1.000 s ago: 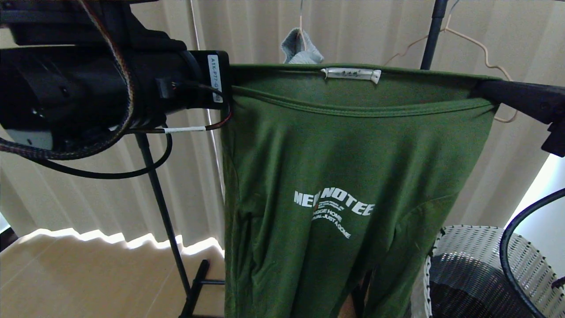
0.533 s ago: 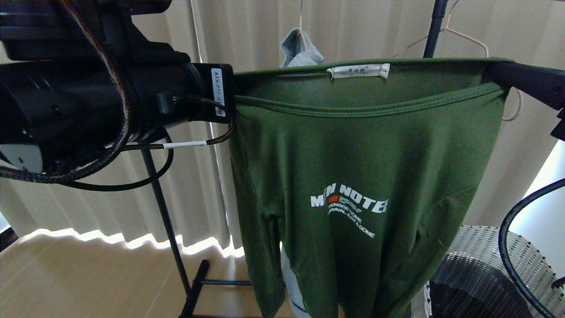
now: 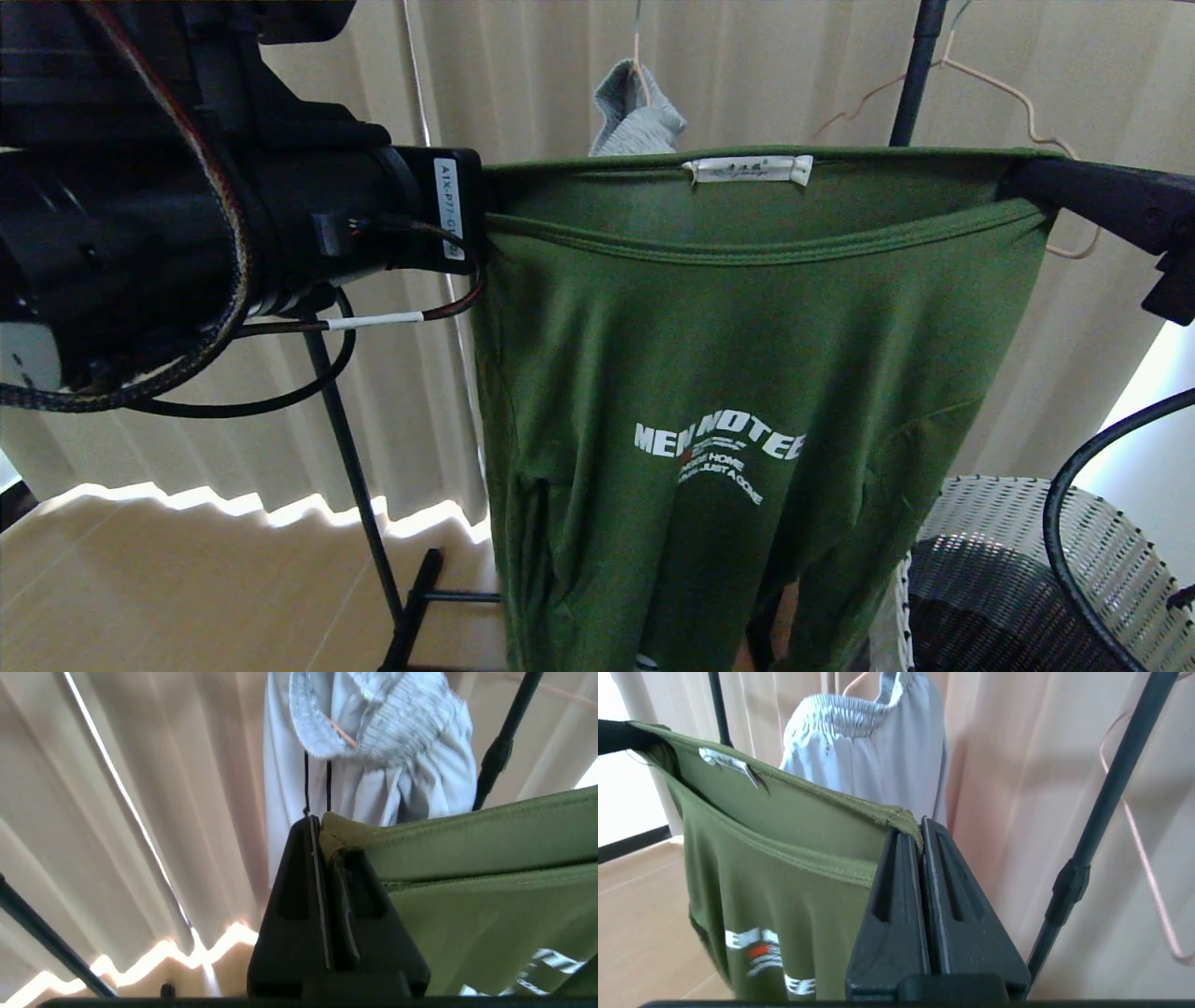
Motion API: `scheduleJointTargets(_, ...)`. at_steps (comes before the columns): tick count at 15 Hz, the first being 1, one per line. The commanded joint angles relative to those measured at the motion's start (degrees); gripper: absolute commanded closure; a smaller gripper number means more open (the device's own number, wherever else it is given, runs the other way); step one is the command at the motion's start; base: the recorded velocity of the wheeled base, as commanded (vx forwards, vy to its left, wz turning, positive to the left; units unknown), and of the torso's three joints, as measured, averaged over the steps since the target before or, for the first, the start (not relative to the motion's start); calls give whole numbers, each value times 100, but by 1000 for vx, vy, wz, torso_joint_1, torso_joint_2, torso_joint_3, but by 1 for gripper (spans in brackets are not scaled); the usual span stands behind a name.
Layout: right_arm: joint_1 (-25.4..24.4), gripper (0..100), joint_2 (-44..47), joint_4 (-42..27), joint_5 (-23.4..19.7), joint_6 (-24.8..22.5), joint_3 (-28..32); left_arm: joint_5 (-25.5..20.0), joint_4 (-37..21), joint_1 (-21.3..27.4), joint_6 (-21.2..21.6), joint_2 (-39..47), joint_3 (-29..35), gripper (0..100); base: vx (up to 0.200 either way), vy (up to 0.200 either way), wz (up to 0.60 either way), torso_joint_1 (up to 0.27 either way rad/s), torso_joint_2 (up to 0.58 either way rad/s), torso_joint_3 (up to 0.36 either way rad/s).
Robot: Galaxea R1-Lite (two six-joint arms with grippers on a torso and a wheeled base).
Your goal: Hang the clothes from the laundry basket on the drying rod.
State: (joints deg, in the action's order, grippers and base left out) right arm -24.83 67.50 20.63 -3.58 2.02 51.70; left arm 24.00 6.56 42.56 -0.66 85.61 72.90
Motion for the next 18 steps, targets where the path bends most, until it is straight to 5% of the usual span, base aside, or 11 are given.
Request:
scheduleJointTargets(1, -4, 100, 9, 3, -2, 0, 16, 8, 3, -2, -4, -54, -39, 100, 0, 0, 0, 0, 0, 0)
scheduleJointTargets(9, 5, 100, -44, 38, 33, -9, -275, 8, 3, -55, -13, -133, -294, 100, 0, 0, 0, 0, 0, 0)
scheduleJointTargets(10, 5, 0, -35, 29, 42, -9, -301, 8, 12, -55, -13, -133, -294, 100, 0, 0, 0, 0, 0, 0)
scheduleJointTargets(16, 5, 0, -141, 143, 7, 26, -749, 149, -5, -301, 22, -133, -496, 100, 0, 0, 0, 0, 0, 0)
scheduleJointTargets(18, -4, 0, -193, 697, -55, 35, -1171, 570, 12, -494, 13, -106, -654, 100, 0, 0, 0, 0, 0, 0)
